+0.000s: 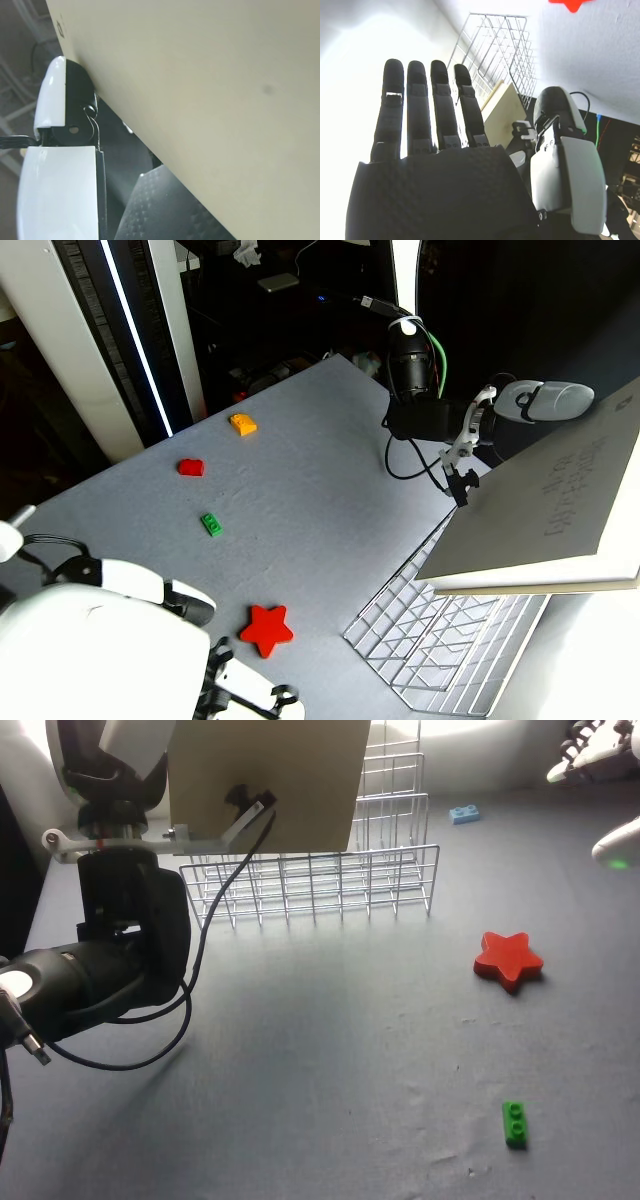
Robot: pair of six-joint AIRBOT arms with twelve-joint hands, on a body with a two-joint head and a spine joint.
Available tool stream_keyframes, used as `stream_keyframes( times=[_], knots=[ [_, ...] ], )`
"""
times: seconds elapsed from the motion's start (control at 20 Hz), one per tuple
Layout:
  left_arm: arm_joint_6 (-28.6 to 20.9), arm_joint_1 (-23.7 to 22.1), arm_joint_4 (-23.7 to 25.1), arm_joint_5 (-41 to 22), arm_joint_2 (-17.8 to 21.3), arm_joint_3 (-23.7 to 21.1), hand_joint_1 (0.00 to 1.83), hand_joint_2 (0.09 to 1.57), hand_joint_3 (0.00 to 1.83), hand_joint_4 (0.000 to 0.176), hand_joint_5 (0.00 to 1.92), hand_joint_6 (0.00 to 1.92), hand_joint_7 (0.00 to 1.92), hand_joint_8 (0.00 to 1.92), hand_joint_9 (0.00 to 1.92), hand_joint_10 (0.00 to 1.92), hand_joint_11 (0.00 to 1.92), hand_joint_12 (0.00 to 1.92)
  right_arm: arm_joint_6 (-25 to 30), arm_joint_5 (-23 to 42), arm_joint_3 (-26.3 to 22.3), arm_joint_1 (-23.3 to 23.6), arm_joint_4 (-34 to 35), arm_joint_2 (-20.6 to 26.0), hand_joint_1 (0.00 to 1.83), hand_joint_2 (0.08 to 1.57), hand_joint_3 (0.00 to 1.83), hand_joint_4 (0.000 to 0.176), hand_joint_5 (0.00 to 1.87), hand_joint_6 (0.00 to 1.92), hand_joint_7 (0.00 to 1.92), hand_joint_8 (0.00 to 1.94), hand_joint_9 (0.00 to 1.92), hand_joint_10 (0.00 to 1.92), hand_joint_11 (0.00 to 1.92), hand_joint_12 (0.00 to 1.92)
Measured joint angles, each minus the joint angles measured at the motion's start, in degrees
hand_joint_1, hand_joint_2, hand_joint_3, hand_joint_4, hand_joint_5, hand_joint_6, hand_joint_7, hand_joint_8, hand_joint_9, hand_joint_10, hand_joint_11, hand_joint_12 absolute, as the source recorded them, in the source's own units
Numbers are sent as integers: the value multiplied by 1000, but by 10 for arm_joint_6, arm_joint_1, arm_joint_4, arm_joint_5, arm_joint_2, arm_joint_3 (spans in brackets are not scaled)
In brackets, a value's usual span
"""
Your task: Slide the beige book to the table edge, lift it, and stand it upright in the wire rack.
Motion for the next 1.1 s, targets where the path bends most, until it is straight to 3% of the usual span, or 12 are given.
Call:
stream_keyframes(
  times=[0.55,0.65,1.1],
  knots=[
    [0,8,-2,0,-6,7,1353,1194,0,0,783,1155,786,1348,795,1427,707,1463,-4,-3,2,0,0,-11,89,1171,0,0,277,5,269,5,262,9,0,756],
    [0,8,2,1,-11,6,1349,1208,1,0,732,1238,765,1372,793,1429,718,1427,-4,-4,1,0,0,-11,76,1177,0,0,248,0,252,0,244,0,0,700],
    [-2,14,3,-9,-5,-28,1348,1194,0,0,705,1235,827,1287,852,1385,736,1397,-1,-2,5,-8,-1,-8,113,1163,0,0,294,4,276,0,263,2,0,768]
  ],
)
